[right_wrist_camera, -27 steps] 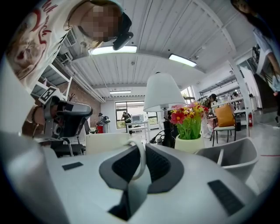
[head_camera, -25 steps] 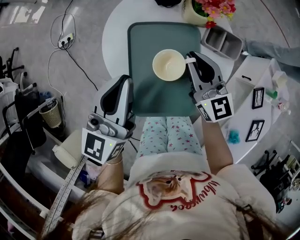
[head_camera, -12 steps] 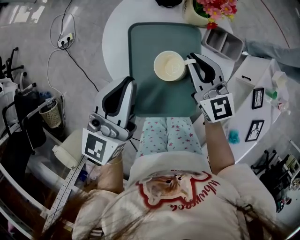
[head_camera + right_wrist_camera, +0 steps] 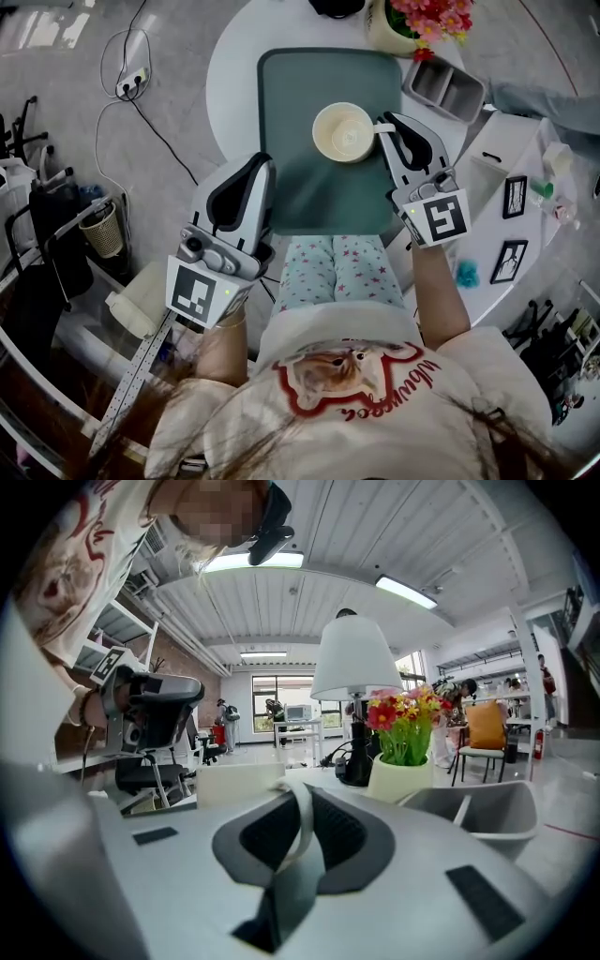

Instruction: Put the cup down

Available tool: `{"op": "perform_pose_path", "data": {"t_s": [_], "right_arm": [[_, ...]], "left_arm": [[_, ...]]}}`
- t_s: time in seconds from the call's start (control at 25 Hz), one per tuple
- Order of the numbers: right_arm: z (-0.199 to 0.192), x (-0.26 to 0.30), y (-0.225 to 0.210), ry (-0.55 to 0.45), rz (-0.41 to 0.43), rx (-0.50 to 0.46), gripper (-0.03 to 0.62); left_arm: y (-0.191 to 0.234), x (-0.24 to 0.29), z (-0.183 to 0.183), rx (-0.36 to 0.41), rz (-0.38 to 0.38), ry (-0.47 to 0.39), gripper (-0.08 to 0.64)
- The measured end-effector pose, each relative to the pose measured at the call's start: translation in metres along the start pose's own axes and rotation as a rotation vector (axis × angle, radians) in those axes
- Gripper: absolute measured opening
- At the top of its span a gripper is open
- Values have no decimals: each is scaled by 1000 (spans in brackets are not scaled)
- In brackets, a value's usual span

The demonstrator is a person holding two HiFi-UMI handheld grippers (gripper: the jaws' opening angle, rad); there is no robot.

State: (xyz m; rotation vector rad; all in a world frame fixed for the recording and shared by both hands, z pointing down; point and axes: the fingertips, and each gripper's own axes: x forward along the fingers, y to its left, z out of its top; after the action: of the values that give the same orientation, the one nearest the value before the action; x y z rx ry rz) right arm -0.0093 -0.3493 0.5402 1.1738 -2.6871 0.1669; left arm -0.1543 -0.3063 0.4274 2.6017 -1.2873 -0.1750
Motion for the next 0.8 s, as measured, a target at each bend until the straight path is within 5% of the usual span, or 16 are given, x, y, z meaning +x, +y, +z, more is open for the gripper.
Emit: {"op": "perform_pose_path", "data": {"t_s": [0.8], "right_arm": [[-28, -23, 17, 62, 34, -4, 51]], "left_arm": [[-10, 5, 6, 2, -22, -6, 14]]}}
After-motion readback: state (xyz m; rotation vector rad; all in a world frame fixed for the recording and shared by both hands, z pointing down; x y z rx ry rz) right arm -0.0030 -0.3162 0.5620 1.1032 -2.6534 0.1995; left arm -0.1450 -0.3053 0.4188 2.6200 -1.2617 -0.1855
